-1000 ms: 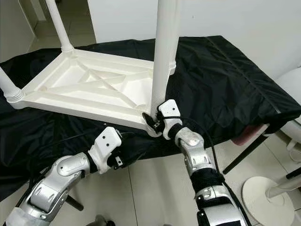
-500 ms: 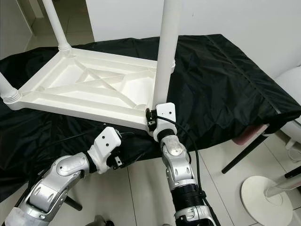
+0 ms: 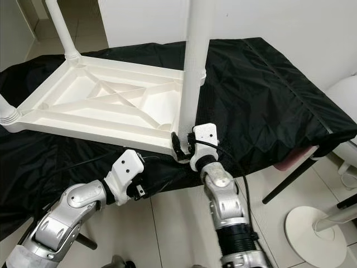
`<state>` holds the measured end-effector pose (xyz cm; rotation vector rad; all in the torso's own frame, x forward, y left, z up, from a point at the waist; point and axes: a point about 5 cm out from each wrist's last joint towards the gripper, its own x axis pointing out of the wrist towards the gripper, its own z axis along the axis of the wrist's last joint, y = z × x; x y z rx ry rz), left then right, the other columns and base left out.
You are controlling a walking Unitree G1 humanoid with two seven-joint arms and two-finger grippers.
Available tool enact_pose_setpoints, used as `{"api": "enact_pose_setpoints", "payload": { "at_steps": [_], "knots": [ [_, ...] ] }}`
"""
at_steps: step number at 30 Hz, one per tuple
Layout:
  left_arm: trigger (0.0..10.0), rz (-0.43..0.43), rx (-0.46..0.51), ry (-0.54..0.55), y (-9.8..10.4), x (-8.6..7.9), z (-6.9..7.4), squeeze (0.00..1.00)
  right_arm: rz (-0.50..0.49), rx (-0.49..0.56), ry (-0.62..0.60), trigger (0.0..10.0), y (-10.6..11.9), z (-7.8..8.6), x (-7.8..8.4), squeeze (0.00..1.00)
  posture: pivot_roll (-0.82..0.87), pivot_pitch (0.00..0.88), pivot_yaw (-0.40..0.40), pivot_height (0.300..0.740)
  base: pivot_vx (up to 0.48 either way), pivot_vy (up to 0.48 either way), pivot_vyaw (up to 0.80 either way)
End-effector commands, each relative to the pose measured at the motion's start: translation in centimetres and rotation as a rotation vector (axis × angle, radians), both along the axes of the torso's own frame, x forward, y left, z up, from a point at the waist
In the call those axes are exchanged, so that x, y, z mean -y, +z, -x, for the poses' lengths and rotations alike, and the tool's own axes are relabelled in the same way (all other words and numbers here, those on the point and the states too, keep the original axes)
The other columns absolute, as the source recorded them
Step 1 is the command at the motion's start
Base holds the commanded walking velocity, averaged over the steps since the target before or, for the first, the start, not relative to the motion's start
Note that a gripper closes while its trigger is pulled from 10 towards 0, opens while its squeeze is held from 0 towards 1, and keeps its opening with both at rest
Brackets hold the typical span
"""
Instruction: Building children table
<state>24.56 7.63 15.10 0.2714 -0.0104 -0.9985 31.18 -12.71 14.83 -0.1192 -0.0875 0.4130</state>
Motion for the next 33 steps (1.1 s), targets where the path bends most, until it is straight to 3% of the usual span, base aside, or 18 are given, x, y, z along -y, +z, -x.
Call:
{"api": "enact_pose_setpoints", "payload": {
  "at_steps": [1,8,11,15,16,18,19,29,30,31,32,33],
  "knots": [
    [10.0,0.004,-0.012,-0.016,0.0,0.1,0.1,0.0,0.033,-0.001,0.063,10.0,0.0,-0.1,0.2,0.0,-0.08,0.088,0.025,0.74,0.0,0.0,0.0],
    [10.0,0.01,-0.005,-0.014,0.1,0.4,-0.3,0.0,0.116,-0.003,0.245,10.0,0.2,-1.2,0.6,0.0,-0.08,0.079,0.026,0.74,0.0,0.0,0.0],
    [10.0,0.012,0.001,-0.014,0.3,0.5,-0.3,0.0,0.191,-0.023,0.398,10.0,0.0,-2.0,-0.1,0.0,-0.08,0.074,0.024,0.74,0.0,0.0,0.0],
    [10.0,0.012,0.003,-0.004,0.3,0.3,-0.3,0.0,0.204,-0.052,0.458,10.0,-0.2,-2.5,-0.5,0.0,-0.06,0.072,0.016,0.74,0.0,0.0,0.0],
    [10.0,0.012,0.003,-0.001,0.3,0.3,-0.3,0.0,0.21,-0.057,0.469,4.0,-0.3,-2.5,-0.5,0.0,-0.06,0.072,0.013,0.74,0.0,0.0,0.0],
    [10.0,0.013,0.003,0.002,0.3,0.2,-0.3,0.0,0.214,-0.06,0.476,4.0,-0.4,-2.6,-0.5,0.0,-0.06,0.072,0.011,0.74,0.0,0.0,0.0],
    [10.0,0.012,0.003,0.005,0.3,0.2,-0.2,0.0,0.215,-0.075,0.486,0.0,-0.6,-2.6,-0.4,0.0,-0.05,0.072,0.009,0.74,0.0,0.0,0.0],
    [10.0,0.016,-0.002,0.02,0.2,0.1,0.0,0.0,0.214,-0.094,0.483,0.0,-1.4,-2.8,0.5,0.0,-0.05,0.076,0.004,0.74,0.0,0.0,0.0],
    [10.0,0.016,-0.004,0.019,0.1,0.2,0.0,0.0,0.201,-0.092,0.468,8.7,-1.4,-2.8,0.6,0.0,-0.05,0.078,0.005,0.74,0.0,0.0,0.0],
    [10.0,0.016,-0.004,0.019,0.1,0.2,0.0,0.0,0.201,-0.092,0.468,8.7,-1.4,-2.8,0.6,0.0,-0.05,0.078,0.005,0.74,0.0,0.0,0.0],
    [10.0,0.007,-0.003,0.018,0.0,0.1,0.0,0.0,0.187,-0.08,0.438,10.0,-1.4,-2.9,0.6,0.0,-0.06,0.081,0.007,0.74,0.0,0.0,0.0],
    [10.0,0.007,-0.003,0.018,0.0,0.1,0.0,0.0,0.187,-0.08,0.438,10.0,-1.4,-2.9,0.6,0.0,-0.06,0.081,0.007,0.74,0.0,0.0,0.0]
  ]
}}
